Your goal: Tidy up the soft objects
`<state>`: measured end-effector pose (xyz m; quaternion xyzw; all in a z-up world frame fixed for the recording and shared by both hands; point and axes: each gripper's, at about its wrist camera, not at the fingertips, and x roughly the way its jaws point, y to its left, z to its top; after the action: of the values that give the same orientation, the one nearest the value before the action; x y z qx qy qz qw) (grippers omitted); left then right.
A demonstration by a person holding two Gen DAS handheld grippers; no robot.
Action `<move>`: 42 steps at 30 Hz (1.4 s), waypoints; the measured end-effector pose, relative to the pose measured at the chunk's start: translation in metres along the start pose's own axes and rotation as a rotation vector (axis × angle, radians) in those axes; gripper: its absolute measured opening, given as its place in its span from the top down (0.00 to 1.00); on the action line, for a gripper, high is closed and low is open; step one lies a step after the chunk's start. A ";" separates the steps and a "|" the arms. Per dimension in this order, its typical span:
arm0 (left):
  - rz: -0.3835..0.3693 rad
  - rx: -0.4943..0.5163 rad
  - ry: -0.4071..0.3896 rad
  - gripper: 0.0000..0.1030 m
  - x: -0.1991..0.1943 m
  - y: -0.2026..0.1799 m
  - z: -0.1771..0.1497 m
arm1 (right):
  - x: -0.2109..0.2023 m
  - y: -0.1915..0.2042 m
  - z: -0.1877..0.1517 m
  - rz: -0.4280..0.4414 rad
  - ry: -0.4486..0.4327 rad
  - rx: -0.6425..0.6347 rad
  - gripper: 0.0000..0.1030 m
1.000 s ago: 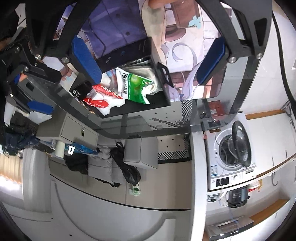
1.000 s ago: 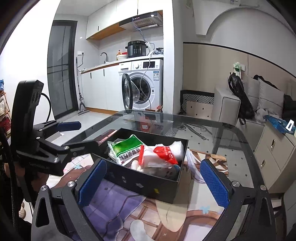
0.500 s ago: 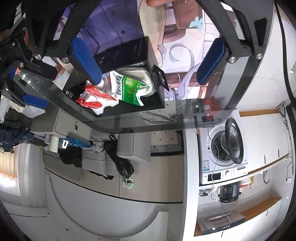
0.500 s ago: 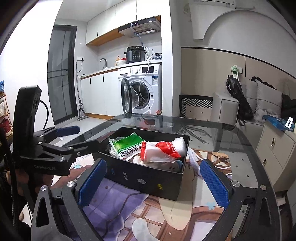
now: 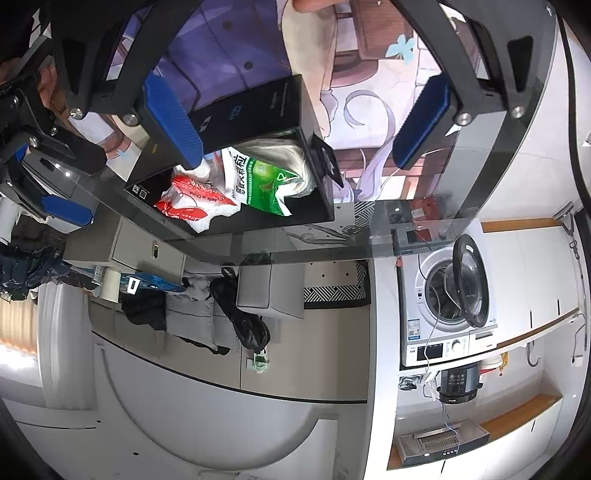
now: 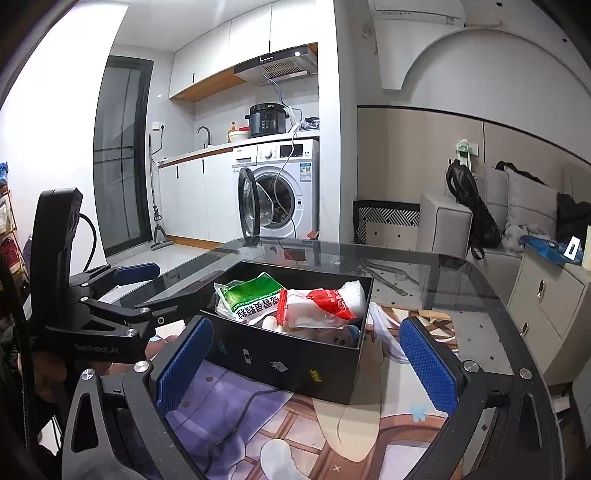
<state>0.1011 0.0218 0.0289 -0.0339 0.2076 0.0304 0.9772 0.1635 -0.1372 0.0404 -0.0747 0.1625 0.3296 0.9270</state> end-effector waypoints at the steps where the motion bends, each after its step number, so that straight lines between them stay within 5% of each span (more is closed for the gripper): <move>1: -0.003 -0.004 0.000 0.00 0.000 0.001 0.000 | 0.000 0.001 0.000 -0.003 -0.002 -0.005 0.00; 42: 0.012 0.004 -0.011 0.00 -0.005 -0.001 0.002 | 0.001 -0.003 -0.001 -0.005 -0.010 -0.001 0.00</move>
<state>0.0975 0.0205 0.0323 -0.0306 0.2023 0.0362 0.9782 0.1660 -0.1395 0.0393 -0.0741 0.1575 0.3279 0.9286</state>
